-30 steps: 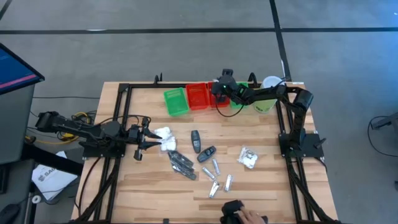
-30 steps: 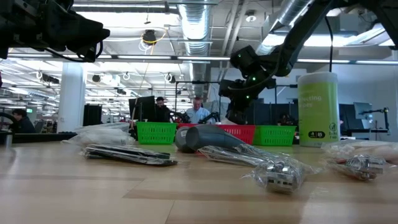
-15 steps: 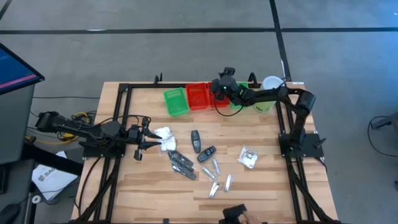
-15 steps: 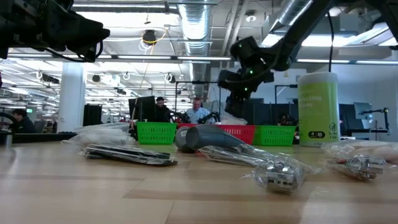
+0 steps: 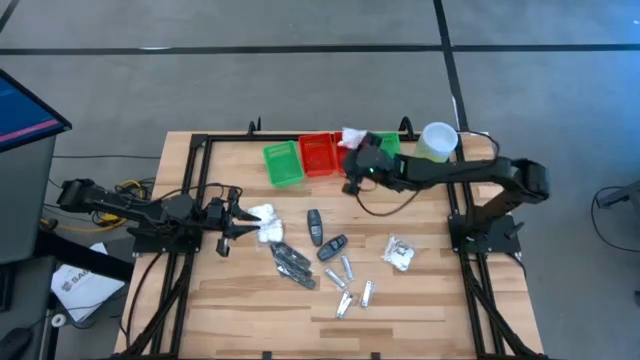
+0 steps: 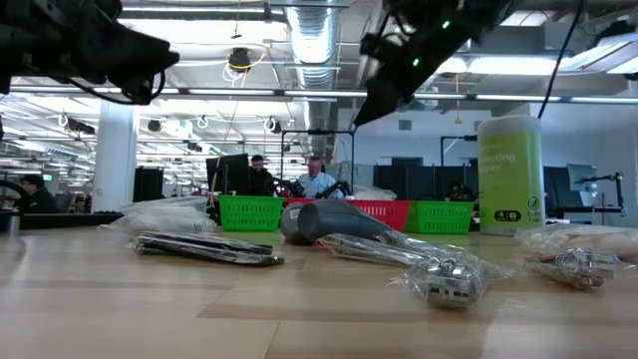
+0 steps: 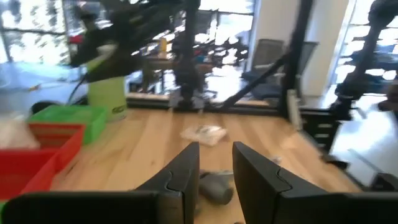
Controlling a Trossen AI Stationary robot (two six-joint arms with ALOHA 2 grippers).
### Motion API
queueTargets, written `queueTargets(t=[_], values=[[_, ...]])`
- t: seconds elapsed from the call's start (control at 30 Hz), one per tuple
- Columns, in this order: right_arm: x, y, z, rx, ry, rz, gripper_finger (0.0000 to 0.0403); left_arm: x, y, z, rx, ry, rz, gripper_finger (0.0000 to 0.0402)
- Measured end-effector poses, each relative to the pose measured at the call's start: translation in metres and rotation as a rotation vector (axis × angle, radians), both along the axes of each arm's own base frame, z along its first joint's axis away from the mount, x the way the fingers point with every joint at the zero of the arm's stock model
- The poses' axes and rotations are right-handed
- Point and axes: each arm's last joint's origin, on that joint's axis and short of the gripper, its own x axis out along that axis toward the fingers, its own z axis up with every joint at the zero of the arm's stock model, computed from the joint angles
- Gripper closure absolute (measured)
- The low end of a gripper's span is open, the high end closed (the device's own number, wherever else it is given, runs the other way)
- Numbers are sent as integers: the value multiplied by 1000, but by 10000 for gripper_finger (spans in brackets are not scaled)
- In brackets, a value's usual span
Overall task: Pick & Place Travel size toiletries
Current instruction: Put the white cotton pack into the right red bin
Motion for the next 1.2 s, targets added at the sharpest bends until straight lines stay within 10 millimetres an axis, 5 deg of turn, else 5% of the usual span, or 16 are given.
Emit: queueTargets(t=[0.4,0.63,0.9,1.2], values=[[-4,65,-6,142,22,100,240,18,-7,-35,-105,361,47,314],[-8,71,-15,144,35,87,249,41,-12,-40,-58,539,101,314],[-10,70,-19,165,33,62,263,60,-14,-24,-4,678,179,313],[-10,70,-19,165,33,63,276,55,-10,-14,-7,846,277,275]])
